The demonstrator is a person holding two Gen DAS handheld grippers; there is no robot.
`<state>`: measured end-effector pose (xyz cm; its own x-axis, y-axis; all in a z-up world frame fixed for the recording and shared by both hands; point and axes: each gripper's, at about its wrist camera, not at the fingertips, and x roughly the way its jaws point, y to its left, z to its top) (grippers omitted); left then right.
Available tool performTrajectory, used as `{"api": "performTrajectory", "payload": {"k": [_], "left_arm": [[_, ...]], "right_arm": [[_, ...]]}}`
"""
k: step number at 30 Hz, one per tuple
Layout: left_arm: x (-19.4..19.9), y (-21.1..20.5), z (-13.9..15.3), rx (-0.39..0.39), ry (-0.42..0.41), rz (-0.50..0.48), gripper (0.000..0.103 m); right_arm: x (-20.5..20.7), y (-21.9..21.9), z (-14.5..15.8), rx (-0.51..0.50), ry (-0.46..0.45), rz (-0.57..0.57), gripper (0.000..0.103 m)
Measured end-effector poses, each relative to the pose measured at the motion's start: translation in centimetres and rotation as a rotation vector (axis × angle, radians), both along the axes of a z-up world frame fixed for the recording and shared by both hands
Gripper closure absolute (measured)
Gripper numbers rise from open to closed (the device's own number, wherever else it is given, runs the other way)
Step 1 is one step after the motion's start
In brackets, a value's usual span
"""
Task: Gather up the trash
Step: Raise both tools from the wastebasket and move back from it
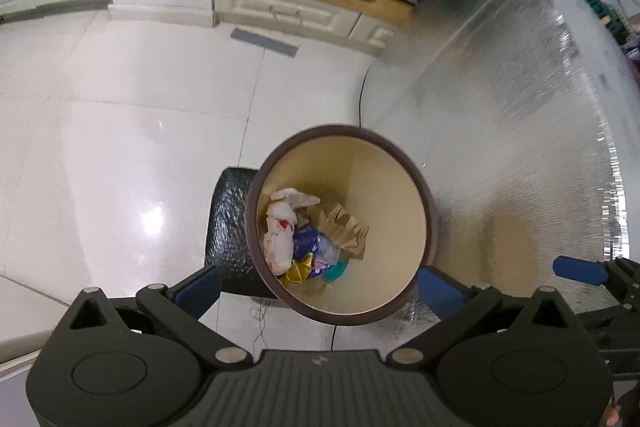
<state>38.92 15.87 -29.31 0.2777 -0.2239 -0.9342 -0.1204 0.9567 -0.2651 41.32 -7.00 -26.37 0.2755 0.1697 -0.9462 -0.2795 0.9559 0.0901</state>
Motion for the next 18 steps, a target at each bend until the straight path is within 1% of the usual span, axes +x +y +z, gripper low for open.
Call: {"api": "performTrajectory", "payload": {"k": [2,7,13,18], "left_arm": [[-0.8,-0.1,1.6,0.002,-0.026,-0.005,0.000],[-3.2,-0.8,5.9,0.055,-0.085,-0.024,0.000],[-6.9,-1.4,11.7,0.085,-0.201,-0.030,0.000],[-10.2,-2.4,16.0,0.098,-0.289,-0.026,0.000]], "right_arm": [[-0.7,-0.4,1.7,0.007,-0.029,-0.017,0.000],[-2.4,-1.5,5.7,0.051,-0.085,-0.068,0.000],[-5.4,-2.8,10.9,0.079,-0.198,-0.088,0.000],[-8.6,-4.3,14.7,0.082,-0.268,-0.119,0.000]]}}
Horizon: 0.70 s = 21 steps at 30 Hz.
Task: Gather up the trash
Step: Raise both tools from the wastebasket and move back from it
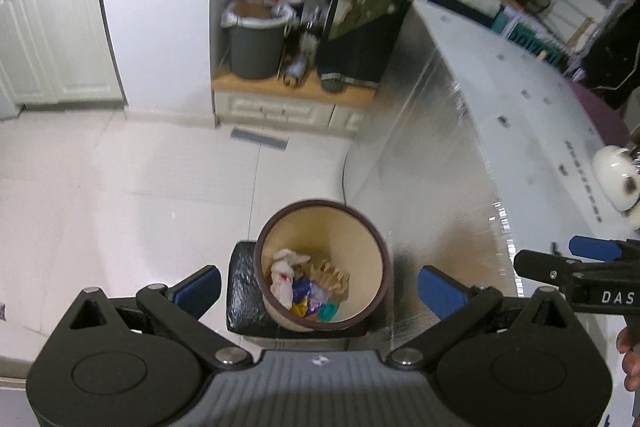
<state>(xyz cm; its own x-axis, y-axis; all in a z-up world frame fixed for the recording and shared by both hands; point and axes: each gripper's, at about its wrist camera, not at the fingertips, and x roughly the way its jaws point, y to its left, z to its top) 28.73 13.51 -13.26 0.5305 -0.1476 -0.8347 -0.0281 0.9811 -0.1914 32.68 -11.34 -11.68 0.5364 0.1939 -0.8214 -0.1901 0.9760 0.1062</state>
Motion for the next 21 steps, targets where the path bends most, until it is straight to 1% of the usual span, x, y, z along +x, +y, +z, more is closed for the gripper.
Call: {"api": "performTrajectory", "payload": {"k": [3,6,10,14,18,21], "left_arm": [[-2.2,-0.9,2.1,0.015,-0.017,0.011,0.000],[-4.4,-1.9,3.8,0.038,-0.044,0.019,0.000],[-7.2,-2.9,5.4,0.045,-0.060,0.023,0.000],[-9.8,-3.8,6.6,0.050,-0.074,0.038,0.000],[-12.2,-4.5,7.6,0.043,-0.090,0.053,0.000],[-14.0,-5.2,8.3,0.054,-0.109,0.059,0.000]], "right_arm": [[-2.4,-1.2,2.3,-0.006,-0.034,-0.024,0.000],[-4.6,-2.2,4.1,0.000,-0.046,-0.039,0.000],[-7.5,-3.5,6.0,0.001,-0.076,-0.048,0.000],[-10.1,-5.0,7.6,0.021,-0.098,-0.061,0.000],[-12.6,-6.1,8.7,0.018,-0.122,-0.073,0.000],[-14.4,-6.9,9.3,0.009,-0.129,-0.082,0.000]]}}
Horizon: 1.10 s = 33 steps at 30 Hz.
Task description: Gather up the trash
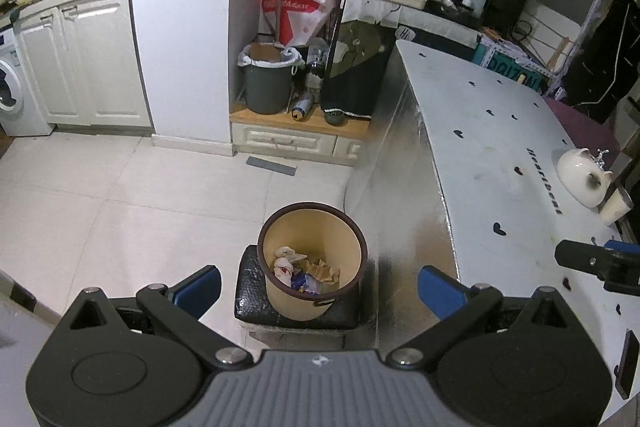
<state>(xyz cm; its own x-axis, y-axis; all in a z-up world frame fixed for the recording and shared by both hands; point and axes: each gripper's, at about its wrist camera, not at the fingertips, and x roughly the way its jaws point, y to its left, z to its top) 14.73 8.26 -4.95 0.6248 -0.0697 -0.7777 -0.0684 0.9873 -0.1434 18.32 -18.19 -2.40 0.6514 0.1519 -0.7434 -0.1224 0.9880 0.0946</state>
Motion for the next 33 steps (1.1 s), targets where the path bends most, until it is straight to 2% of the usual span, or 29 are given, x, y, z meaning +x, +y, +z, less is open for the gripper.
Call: {"api": "performTrajectory", "payload": {"k": [20,33], "left_arm": [[-9.3,-3.3,2.9,0.032,-0.079,0.020,0.000],[-12.4,-3.6,3.7,0.066,-0.106,-0.023,0.000]], "right_arm": [[-9.5,-2.9,2.2,-0.006,-0.071,-0.005,0.000],[-13.4,-2.7,3.1,-0.012,-0.099,-0.025,0.000]]}}
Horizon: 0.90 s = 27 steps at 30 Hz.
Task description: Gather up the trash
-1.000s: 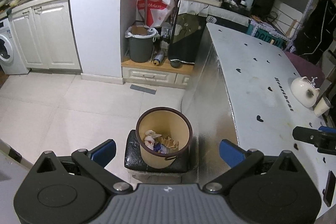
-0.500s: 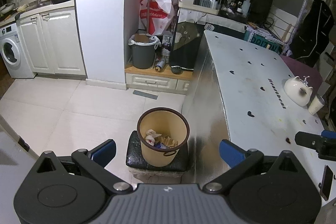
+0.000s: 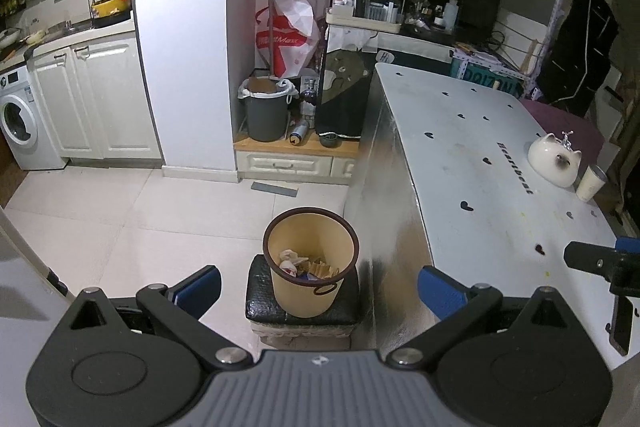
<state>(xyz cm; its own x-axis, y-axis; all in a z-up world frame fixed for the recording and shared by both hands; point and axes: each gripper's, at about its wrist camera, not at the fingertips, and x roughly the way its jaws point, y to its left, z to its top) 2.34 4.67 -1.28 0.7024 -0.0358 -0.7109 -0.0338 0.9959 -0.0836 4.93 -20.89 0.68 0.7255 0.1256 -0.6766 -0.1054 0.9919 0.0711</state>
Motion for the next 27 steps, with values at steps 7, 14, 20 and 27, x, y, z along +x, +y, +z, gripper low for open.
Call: {"api": "performTrajectory", "payload": {"k": [7,14,20,27], "left_arm": [[-0.7,0.5,0.1,0.003,-0.002,0.002,0.000],[-1.0,0.7,0.1,0.002,-0.005,0.002,0.000],[-1.3,0.5,0.5,0.004,-0.011,-0.001,0.000],[-1.3,0.4,0.6,0.004,-0.013,-0.002,0.000]], "right_arm": [[-0.9,0.1,-0.1,0.012,0.001,-0.005,0.000],[-1.5,0.4,0.0,0.009,-0.007,-0.002,0.000],[-1.4,0.6,0.0,0.011,-0.004,-0.001,0.000],[-1.4,0.7,0.0,0.011,-0.004,-0.001,0.000]]}}
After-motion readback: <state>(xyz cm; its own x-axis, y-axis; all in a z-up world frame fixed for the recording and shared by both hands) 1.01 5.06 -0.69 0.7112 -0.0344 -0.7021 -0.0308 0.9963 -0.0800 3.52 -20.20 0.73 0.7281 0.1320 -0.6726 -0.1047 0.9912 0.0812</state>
